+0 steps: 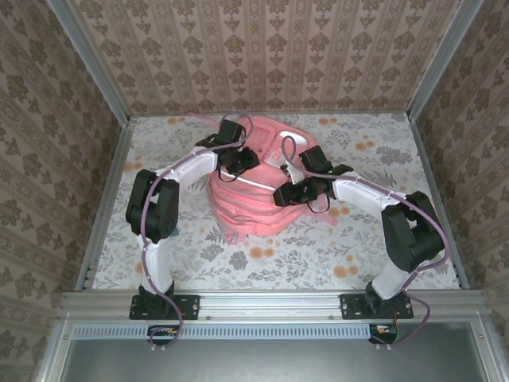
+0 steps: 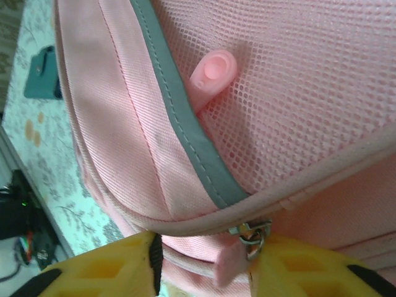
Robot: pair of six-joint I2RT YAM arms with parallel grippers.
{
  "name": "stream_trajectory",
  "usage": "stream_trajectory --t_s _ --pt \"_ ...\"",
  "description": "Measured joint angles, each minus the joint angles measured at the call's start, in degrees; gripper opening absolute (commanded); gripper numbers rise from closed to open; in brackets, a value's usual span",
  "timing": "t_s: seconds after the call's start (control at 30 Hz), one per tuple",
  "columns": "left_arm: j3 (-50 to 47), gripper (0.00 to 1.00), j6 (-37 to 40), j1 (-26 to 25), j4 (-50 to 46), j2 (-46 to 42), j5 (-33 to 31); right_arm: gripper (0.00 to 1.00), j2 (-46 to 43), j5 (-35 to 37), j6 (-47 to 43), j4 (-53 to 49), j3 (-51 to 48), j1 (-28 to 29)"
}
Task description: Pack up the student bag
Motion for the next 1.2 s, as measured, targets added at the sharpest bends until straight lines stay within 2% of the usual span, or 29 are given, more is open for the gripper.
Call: stream_trajectory --t_s 0.13,0.3,0.53,0.73,0.9,0.93,1.0,1.03,1.13,1.2 --pt "0.07 0.28 0.00 0.00 -0.02 0.11 0.00 0.10 0.02 2.69 -0.11 -1.09 0.11 0.59" --pt "0.33 0.28 -0.02 0.00 -0.13 0.37 0.00 0.00 0.00 6.67 -0.35 -2.60 0.92 1.77" --pt "0.39 0.26 -0.87 0.00 -0.26 0.52 -0.24 0.00 -0.81 12.22 -0.48 -3.06 1.07 4.98" --pt "-0.59 0.19 -4.13 -0.02 1.99 0.52 -0.59 0.00 -2.56 13.07 -1.22 -2.84 1.07 10.93" --pt "-0.94 0.17 -6.91 -0.46 3.96 0.98 -0.57 0.00 -2.58 13.64 -1.27 -2.82 1.07 12.31" --pt "-0.94 0.17 -7.26 -0.50 4.31 1.03 -0.50 0.04 -2.58 13.70 -1.25 -2.82 1.07 12.35" --pt "-1.11 0.19 -7.65 -0.55 5.25 1.05 -0.31 0.25 -2.62 14.19 -0.94 -2.82 1.07 12.44" --pt "-1.16 0.21 -7.72 -0.55 5.44 1.05 -0.22 0.30 -2.75 14.51 -0.39 -2.89 1.01 12.50" --pt "-1.22 0.28 -7.32 -0.61 5.97 0.74 0.07 0.52 -5.53 15.41 2.34 -2.75 -1.03 12.48" --pt "-1.81 0.35 -6.27 -0.81 6.25 -0.22 0.00 0.62 -9.35 16.06 4.90 -2.43 -3.56 11.87"
